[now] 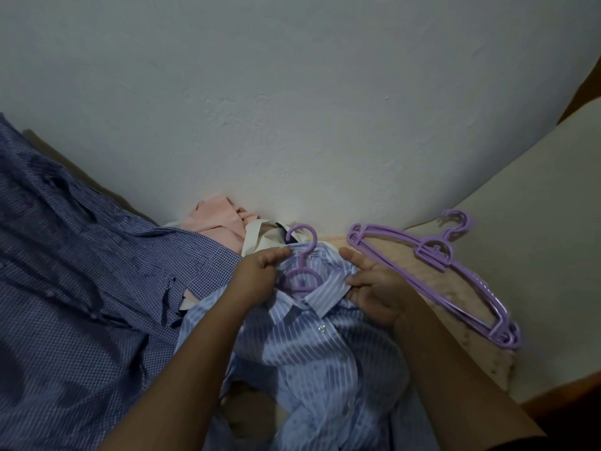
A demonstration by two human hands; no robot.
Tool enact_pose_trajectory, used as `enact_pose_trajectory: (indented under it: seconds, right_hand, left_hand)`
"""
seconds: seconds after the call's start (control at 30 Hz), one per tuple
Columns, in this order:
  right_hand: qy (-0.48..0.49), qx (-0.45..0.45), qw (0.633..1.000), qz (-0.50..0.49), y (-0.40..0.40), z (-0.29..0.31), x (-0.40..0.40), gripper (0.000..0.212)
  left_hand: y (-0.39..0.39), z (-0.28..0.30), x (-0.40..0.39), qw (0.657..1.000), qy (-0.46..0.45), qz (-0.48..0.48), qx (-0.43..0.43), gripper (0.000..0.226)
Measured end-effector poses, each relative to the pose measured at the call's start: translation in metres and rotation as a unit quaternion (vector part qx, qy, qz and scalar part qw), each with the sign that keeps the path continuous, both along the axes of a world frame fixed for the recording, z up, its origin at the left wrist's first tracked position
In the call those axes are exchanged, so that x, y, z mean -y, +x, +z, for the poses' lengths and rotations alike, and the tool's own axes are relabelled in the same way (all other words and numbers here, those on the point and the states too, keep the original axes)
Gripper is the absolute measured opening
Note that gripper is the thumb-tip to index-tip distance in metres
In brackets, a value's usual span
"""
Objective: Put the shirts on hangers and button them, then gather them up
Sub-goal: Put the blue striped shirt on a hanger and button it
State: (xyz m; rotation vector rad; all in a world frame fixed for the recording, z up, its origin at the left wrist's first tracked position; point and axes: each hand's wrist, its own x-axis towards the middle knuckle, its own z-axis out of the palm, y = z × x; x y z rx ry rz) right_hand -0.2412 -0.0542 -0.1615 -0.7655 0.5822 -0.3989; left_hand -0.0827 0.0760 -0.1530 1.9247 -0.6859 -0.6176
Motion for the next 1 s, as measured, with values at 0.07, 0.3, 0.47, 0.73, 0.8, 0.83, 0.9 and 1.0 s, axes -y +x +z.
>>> enact_pose_trajectory:
  seconds: [0.07,0.3,0.47,0.73,0.8,0.83,0.9,1.0]
  right_hand:
    - [-0.004,0.010,1.000,0.019,0.000,0.001,-0.001,0.044]
    - [0.008,0.029,0.999,0.038,0.003,-0.004,-0.005,0.044]
    - [-0.191,-0.094,0.975,0.070,0.008,-0.003,-0.001,0.049]
    - [-0.393,-0.202,0.897,-0.026,0.010,-0.005,-0.002,0.020]
    - [-0.326,-0.163,0.929,-0.061,0.008,-0.011,0.003,0.025]
    - [-0.290,-0.140,0.945,-0.064,0.008,-0.012,0.004,0.026]
    - [-0.278,-0.120,0.952,-0.047,0.007,-0.015,0.003,0.027]
    - [-0.354,-0.138,0.924,-0.035,0.006,-0.015,-0.002,0.027]
  left_hand:
    - [-0.001,-0.003,0.002,0.999,0.010,-0.034,0.038,0.053]
    - [-0.003,-0.004,0.003,0.993,0.031,-0.069,0.093,0.058]
    - [-0.001,-0.010,0.001,0.995,0.011,-0.065,0.078,0.062]
    - [-0.001,-0.010,-0.004,0.997,-0.030,-0.021,0.070,0.044]
    - [0.004,-0.005,-0.006,0.998,-0.044,0.008,0.044,0.039]
    - [0.005,-0.003,-0.007,0.998,-0.052,0.013,0.032,0.039]
    - [0.007,-0.001,-0.006,0.998,-0.060,0.007,0.024,0.040]
    - [0.005,-0.004,-0.006,0.998,-0.046,-0.018,0.051,0.040]
